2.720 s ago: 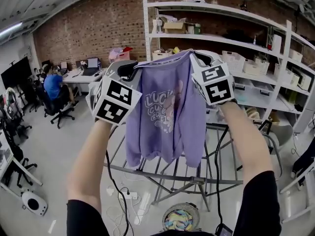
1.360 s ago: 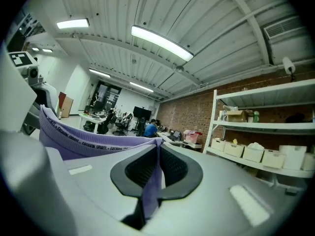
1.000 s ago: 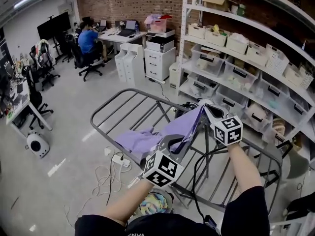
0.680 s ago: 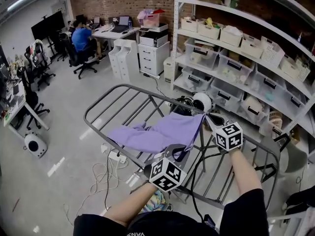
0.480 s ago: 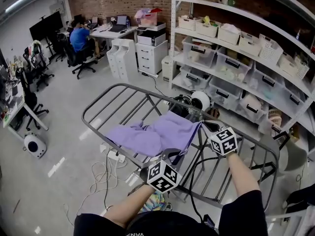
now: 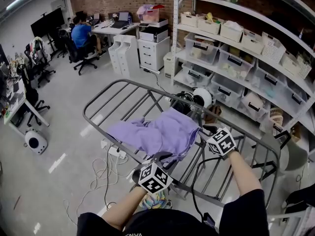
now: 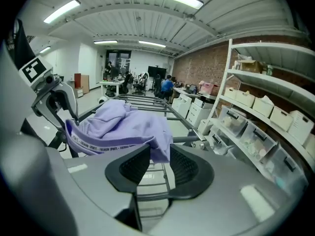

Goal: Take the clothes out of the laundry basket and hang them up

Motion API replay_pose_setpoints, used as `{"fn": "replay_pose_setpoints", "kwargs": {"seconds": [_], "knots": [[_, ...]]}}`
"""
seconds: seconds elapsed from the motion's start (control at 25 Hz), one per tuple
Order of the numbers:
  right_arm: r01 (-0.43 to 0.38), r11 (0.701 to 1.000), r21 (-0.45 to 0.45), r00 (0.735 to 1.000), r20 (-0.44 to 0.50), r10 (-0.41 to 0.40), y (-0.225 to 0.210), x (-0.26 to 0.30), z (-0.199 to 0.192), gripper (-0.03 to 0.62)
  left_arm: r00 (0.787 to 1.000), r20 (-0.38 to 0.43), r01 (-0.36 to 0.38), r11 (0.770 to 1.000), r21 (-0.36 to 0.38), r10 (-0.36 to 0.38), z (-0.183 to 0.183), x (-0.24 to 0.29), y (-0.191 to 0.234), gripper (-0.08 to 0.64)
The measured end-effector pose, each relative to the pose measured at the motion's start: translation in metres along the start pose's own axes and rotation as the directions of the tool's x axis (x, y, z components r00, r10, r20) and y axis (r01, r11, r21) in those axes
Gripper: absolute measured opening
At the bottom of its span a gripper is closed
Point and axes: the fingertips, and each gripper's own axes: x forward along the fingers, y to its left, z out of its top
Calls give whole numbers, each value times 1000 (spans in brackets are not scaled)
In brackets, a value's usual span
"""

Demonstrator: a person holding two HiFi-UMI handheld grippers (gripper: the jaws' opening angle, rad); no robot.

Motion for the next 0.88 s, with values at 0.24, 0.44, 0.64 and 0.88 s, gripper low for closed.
{"fn": "replay_pose_setpoints", "kwargs": {"seconds": [0.24,0.44,0.64,0.88], "knots": [[42,999,11,999,-24,-42,-23,-20,1,181,998,-17,-63,997,-34,62,-23,-19,33,112],[99,995,18,995,11,-99,-34,-14,25,181,987,-29,-162,986,-28,161,-35,-20,75,129],[88,996,27,996,18,-89,-25,25,54,179,980,-103,-172,985,11,172,-55,-9,109,165],[44,990,136,999,-29,-41,-26,90,81,175,974,-160,-173,982,-76,159,-83,-2,149,224]]}}
